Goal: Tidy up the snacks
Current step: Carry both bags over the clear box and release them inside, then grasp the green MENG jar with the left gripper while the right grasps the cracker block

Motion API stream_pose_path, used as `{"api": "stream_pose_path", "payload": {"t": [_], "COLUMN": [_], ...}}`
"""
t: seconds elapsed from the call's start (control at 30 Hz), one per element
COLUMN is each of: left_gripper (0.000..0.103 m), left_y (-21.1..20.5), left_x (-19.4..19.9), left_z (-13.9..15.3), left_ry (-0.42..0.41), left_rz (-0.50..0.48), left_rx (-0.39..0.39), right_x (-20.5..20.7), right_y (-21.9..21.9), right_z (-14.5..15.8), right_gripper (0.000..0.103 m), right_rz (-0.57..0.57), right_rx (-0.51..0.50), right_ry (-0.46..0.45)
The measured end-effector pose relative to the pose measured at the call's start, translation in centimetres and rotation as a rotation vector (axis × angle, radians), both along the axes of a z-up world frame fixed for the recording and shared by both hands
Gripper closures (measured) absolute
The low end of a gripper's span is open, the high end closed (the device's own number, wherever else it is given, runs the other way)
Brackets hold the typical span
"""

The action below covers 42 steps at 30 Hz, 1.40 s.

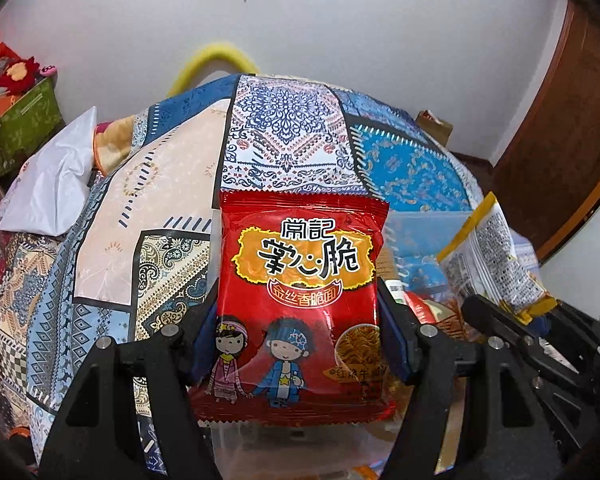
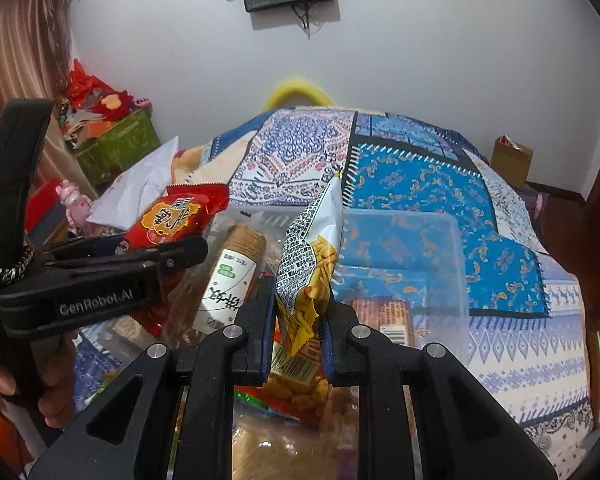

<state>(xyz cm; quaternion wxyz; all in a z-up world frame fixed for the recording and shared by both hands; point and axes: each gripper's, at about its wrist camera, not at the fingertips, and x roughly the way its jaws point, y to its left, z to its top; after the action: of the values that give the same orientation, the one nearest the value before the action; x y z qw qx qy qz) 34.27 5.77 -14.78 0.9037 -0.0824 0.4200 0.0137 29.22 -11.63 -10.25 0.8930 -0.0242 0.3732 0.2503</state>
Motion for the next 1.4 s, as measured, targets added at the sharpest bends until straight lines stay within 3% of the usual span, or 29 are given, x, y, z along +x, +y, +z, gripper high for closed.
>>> {"api": "stream_pose_path", "payload": {"t": [0.4, 0.57, 0.87, 1.07, 1.2, 1.4], "left_gripper": [0.029, 0.028, 0.017, 0.012, 0.012, 0.012], "left_y": [0.3, 0.2, -0.3, -0.7, -0.5, 0.4], "left_x": [0.1, -0.9, -4.9, -8.8, -11.1, -13.6], "left_z": [-0.2, 0.7, 4.2, 6.0, 5.3, 2.3], "left_ry": [0.002, -0.009, -0.101, -0.157, -0.149, -0.068], "left_rz": [0.003, -0.012, -0.043, -0.082, -0.09, -0.094], "left_rx": [-0.019, -0.021, -0.012, 0.04, 0.057, 0.055], "right_x": [0.6, -0.1, -2.1, -4.6, -6.2, -7.5], "right_y": [0.2, -0.6, -1.8, -3.0, -3.7, -3.4], "right_z": [-0.9, 0.0, 2.1, 2.4, 1.2, -1.4], "right_gripper": [0.081, 0.049, 0.046, 0.045, 0.03, 0.025], "right_rz": [-0.004, -0.02, -0.022, 0.002, -0.014, -0.014], "right_rx": [-0.05, -0.038, -0.027, -0.018, -0.033, -0.076], "right_ry": [0.027, 0.002, -0.028, -0.022, -0.011, 0.049]}}
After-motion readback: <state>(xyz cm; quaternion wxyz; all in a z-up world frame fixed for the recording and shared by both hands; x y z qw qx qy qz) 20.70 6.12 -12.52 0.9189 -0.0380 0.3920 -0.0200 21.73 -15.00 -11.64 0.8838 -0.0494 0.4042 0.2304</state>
